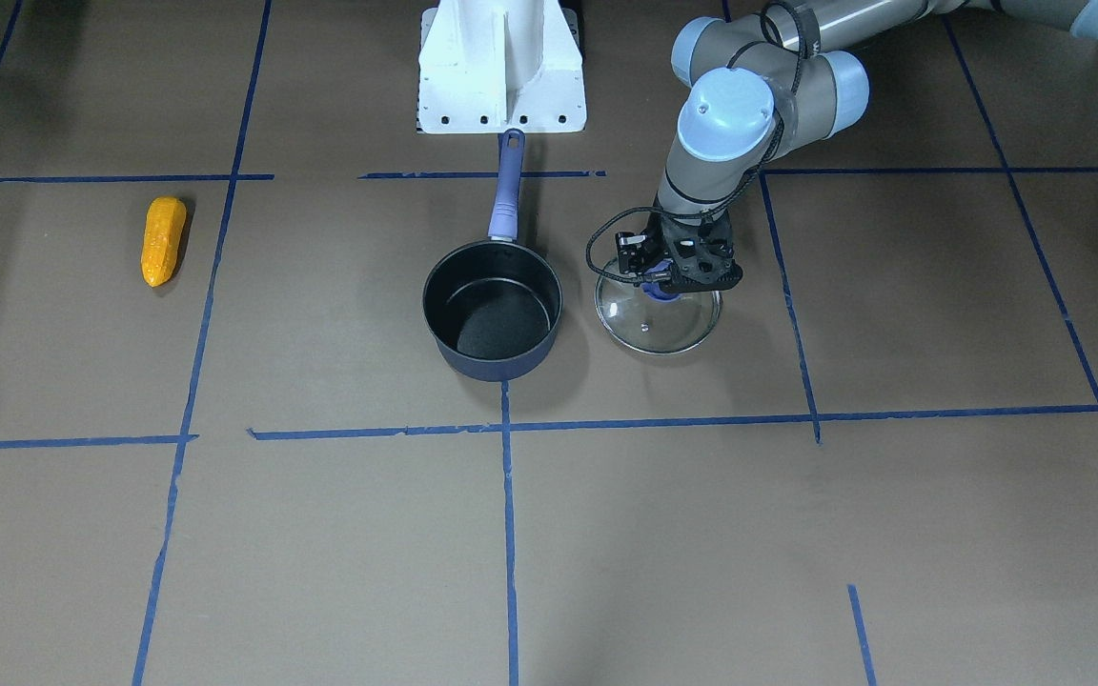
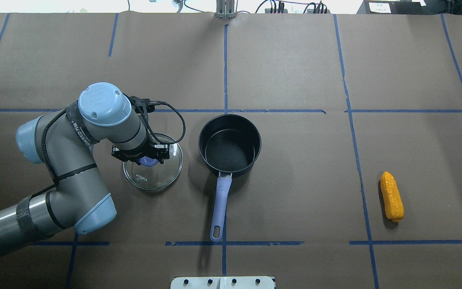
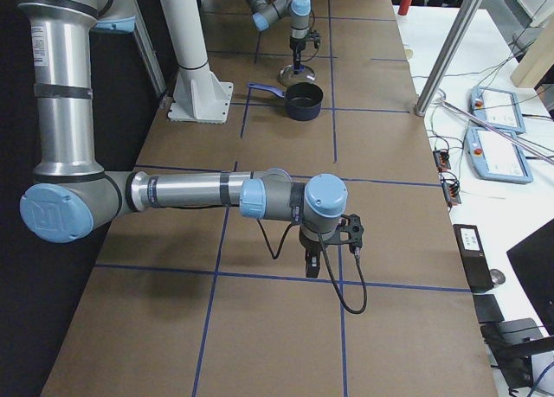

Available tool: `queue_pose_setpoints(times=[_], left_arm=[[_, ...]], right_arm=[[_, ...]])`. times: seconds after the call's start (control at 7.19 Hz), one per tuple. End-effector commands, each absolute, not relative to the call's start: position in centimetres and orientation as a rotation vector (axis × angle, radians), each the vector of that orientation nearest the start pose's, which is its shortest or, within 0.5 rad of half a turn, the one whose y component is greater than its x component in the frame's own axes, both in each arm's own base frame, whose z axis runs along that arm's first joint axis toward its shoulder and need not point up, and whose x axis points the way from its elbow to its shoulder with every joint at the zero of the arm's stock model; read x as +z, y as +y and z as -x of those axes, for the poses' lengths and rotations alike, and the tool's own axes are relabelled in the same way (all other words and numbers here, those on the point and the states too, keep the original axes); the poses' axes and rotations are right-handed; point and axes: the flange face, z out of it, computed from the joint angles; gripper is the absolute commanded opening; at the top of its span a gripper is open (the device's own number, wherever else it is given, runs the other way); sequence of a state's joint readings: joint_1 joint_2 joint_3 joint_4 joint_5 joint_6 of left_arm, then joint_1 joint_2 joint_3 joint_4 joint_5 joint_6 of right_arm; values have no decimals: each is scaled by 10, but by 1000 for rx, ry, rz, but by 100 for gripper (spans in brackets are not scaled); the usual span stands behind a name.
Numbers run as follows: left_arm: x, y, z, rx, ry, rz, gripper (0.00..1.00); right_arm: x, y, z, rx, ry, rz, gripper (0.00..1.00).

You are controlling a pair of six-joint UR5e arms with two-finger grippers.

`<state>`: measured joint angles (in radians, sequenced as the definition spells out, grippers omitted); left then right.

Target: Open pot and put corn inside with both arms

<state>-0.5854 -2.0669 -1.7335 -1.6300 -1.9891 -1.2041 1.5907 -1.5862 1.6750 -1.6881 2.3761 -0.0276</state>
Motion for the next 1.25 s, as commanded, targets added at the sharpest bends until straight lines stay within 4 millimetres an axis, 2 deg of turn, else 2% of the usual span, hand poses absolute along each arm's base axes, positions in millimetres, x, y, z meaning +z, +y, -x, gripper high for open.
queue_pose_setpoints(times=[0.0,0.28,0.42,0.56,0.7,0.97,1.11], left_arm=[[302,-436,-490,-57,807,33,41],[302,-436,-490,-56,806,33,53],[302,-436,-490,-57,805,32,72],[302,-436,-490,-58,803,30,96],[304,-436,-490,-61,798,32,100],[303,-436,-490,-61,799,31,100],[295,-435,-485,-60,808,28,100]], right_arm=[[624,-481,-71,4,-806,7,100],[624,-481,-71,3,-806,6,100],[623,-481,-71,3,-806,4,100],[622,-481,-71,3,-806,3,100],[621,-481,-71,3,-806,2,100],[621,-481,-71,3,-806,2,100],[616,-481,-71,-1,-804,-8,100]])
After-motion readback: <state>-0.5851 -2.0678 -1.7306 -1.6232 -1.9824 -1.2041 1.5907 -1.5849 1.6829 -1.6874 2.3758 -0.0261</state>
